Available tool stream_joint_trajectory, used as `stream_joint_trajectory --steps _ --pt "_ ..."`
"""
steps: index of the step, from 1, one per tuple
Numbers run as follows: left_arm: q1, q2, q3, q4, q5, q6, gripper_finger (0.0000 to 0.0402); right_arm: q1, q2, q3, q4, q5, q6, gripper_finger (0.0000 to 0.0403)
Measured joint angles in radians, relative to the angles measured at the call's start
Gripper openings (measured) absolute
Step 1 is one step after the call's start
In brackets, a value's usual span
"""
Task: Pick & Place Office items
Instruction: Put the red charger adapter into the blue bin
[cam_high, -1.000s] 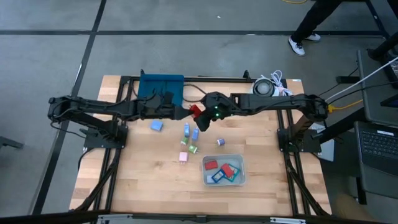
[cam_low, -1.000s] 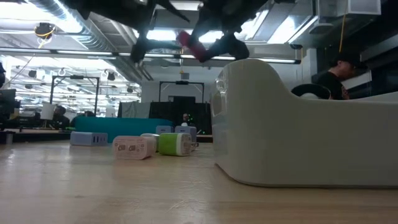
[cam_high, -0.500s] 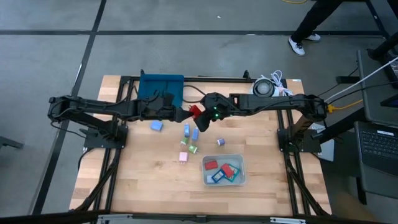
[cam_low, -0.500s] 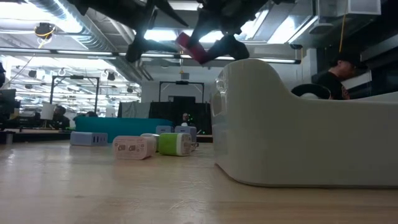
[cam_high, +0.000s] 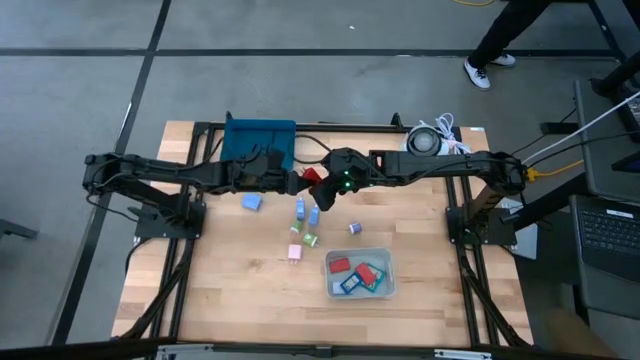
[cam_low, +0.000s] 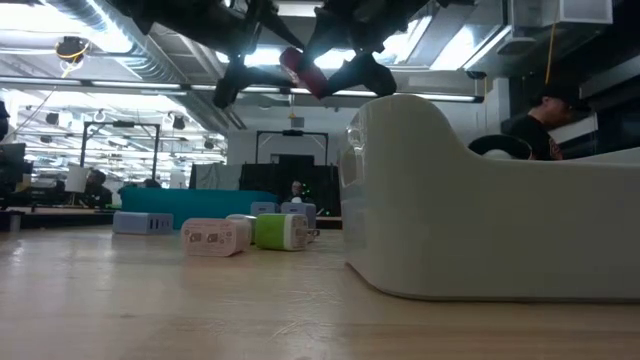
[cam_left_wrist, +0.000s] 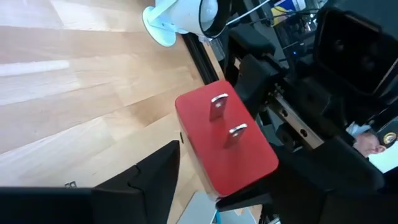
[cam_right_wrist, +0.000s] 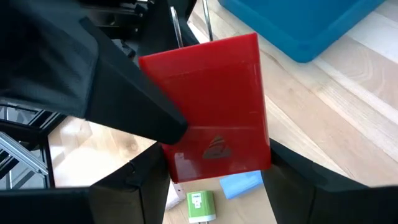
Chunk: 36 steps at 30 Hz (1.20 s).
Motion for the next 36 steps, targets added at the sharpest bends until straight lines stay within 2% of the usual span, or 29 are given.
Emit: stream_joint_trajectory --steps 8,16,18,23,26,36 --pt "0.0 0.0 0.0 0.002 0.001 -0.017 0.0148 0.0 0.0 0.0 -0.002 0.009 -0.001 0.021" --pt "0.015 0.0 0.0 -0.006 0.011 -0.041 0.0145 0.003 0.0 0.0 -0.003 0.015 -0.002 0.0211" --pt "0.018 0.0 0.001 -0.01 0.011 -0.041 0.0145 0.004 0.0 0.0 -0.002 0.026 0.016 0.0229" --pt "0.019 -0.004 0.0 -0.051 -0.015 -0.022 0.0124 0.003 -0.001 -0.001 0.001 0.022 0.05 0.0314" --pt "0.019 -0.009 0.0 -0.061 -0.029 -0.019 0.012 0.004 -0.001 -0.001 0.0 0.018 0.051 0.0345" --pt "0.02 -0.055 -0.001 -0.162 -0.088 -0.007 0.012 0.004 -0.002 -0.001 -0.039 0.019 0.045 0.0354"
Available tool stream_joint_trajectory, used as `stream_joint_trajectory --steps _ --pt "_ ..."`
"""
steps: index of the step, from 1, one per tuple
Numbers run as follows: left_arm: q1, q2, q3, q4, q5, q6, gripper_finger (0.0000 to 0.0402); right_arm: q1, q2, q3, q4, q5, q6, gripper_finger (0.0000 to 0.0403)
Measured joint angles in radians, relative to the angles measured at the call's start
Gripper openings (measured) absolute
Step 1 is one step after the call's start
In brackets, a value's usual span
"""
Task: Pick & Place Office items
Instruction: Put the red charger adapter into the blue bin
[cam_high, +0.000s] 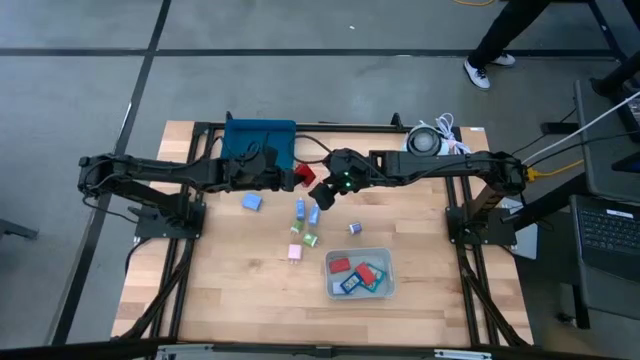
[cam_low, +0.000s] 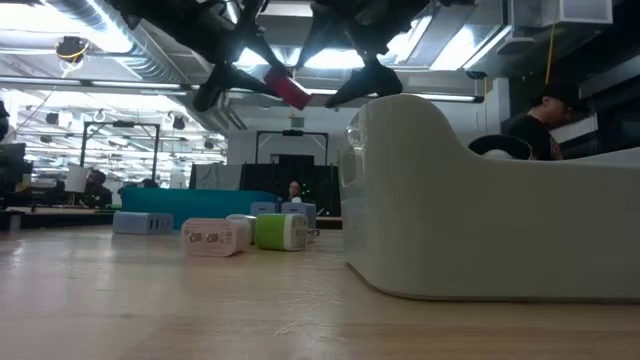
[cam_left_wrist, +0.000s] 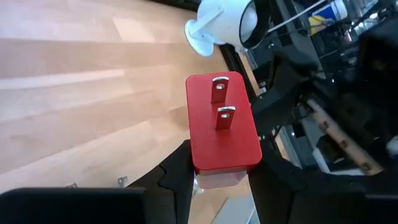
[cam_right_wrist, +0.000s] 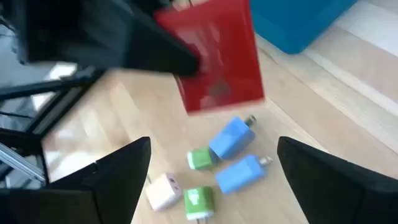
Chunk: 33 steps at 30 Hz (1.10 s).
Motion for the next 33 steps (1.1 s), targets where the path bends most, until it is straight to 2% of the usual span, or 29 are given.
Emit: stream_joint_trajectory --steps 7,14,17,20,23,29,33 --pt "0.006 -0.056 0.0 -0.096 -0.071 0.014 0.012 0.004 0.0 0.0 -0.104 0.004 -0.02 0.0354" --pt "0.015 -0.138 0.0 -0.445 -0.305 -0.014 0.012 0.013 0.0 0.0 -0.113 0.003 -0.021 0.0354" --pt "0.048 -0.165 0.0 -0.581 -0.349 -0.047 0.012 0.012 0.0 0.0 -0.113 0.003 -0.011 0.0354" --pt "0.113 -0.181 0.0 -0.619 -0.37 -0.056 0.012 0.012 0.0 0.0 -0.109 0.004 -0.007 0.0354" --pt "0.228 -0.189 0.0 -0.599 -0.337 0.005 0.012 0.012 0.0 0.0 -0.109 0.004 -0.003 0.0354" --pt "0.567 -0.161 0.0 -0.592 -0.058 0.27 0.012 0.012 0.0 0.0 -0.108 0.004 0.001 0.0355" --pt "0.737 -0.128 0.0 -0.58 0.034 0.407 0.012 0.012 0.0 0.0 -0.106 0.004 0.001 0.0355"
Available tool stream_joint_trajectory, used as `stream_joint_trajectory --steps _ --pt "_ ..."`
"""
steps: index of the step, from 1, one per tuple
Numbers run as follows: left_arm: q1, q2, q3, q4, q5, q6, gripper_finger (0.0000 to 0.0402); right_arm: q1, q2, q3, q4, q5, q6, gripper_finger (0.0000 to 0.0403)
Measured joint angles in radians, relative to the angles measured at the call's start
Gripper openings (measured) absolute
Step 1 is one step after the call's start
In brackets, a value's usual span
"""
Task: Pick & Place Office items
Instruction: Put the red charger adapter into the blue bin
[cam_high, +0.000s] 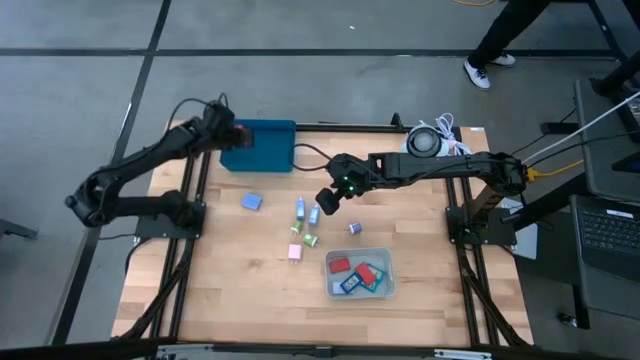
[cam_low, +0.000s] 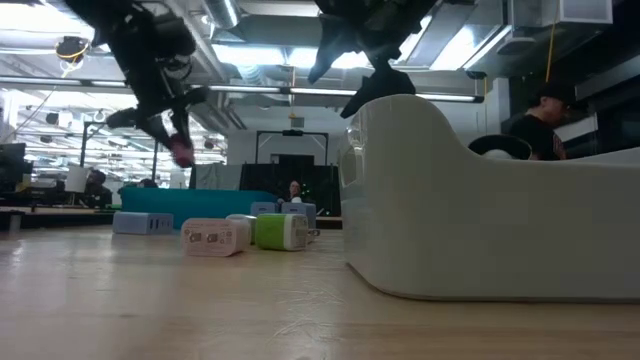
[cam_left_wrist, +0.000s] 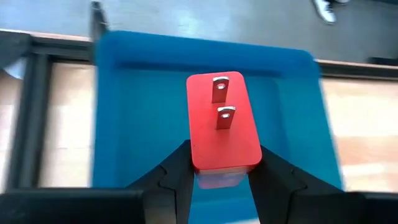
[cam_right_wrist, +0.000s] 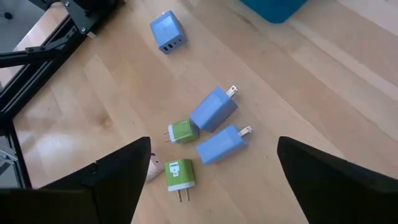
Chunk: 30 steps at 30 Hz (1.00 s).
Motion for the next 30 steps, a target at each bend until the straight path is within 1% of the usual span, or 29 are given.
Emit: stream_joint_trajectory --steps 2,4,7,11,16,23,30 --pt "0.051 0.023 0.0 0.004 0.013 0.028 0.012 0.0 0.0 0.0 0.005 0.0 0.0 0.0355" --pt "0.069 0.051 0.0 0.018 0.002 0.042 0.012 0.0 0.0 0.0 0.014 0.0 0.0 0.0355" --pt "0.043 0.097 0.0 0.074 -0.048 0.035 0.012 0.0 0.0 0.0 0.028 0.003 0.0 0.0355" --pt "-0.005 0.166 0.0 0.13 -0.151 0.012 0.012 0.0 0.0 0.0 0.03 0.003 0.0 0.0355" --pt "-0.004 0.258 -0.006 0.133 -0.192 0.003 0.012 0.0 0.0 0.0 0.03 0.003 0.007 0.0355" --pt "0.009 0.356 -0.02 0.203 -0.21 0.011 0.0129 0.0 0.0 0.0 0.03 0.003 0.029 0.0355" --pt "0.026 0.368 -0.02 0.242 -0.201 0.059 0.0135 0.002 0.0 0.0 0.03 0.003 0.046 0.0355"
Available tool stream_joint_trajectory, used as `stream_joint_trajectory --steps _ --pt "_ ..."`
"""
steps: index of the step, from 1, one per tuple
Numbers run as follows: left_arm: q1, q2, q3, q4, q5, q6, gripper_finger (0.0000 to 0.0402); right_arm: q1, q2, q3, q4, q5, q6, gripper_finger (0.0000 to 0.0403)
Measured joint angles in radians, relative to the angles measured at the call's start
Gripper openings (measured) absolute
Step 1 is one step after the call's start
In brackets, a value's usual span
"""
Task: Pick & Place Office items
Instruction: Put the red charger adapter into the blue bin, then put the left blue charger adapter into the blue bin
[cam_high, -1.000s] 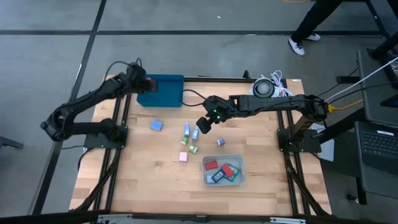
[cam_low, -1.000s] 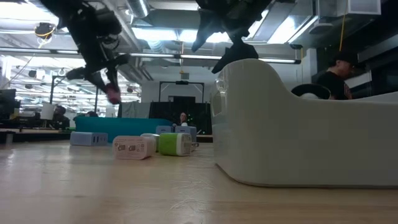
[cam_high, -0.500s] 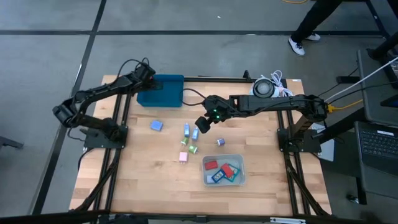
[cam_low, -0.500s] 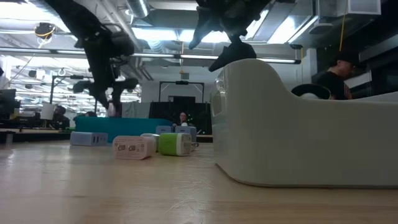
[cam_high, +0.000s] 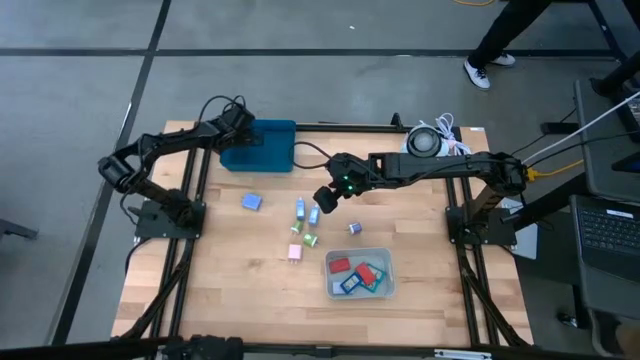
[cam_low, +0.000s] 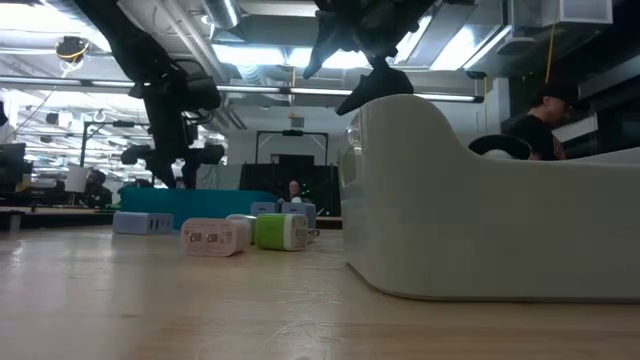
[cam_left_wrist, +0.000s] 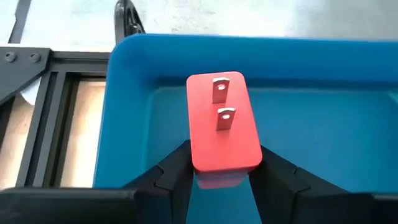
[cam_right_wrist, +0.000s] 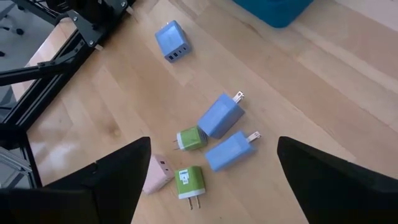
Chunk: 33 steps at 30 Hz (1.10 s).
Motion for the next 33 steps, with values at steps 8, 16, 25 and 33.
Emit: stream_joint_trajectory --steps 8,16,25,33 --pt "0.001 -0.001 0.0 -0.002 0.017 0.063 0.0175 0.0 0.0 0.0 0.0 0.0 0.002 0.0355" --pt "0.001 -0.057 0.0 -0.003 0.055 0.099 0.0207 0.0 0.0 0.0 0.0 0.0 0.006 0.0355" --pt "-0.11 -0.279 0.0 -0.138 0.685 0.251 0.021 0.0 0.0 0.0 0.0 0.003 0.006 0.0355" --pt "-0.506 -0.476 0.0 -0.359 0.837 0.349 0.0197 0.004 0.0 0.0 0.0 0.018 -0.01 0.0355"
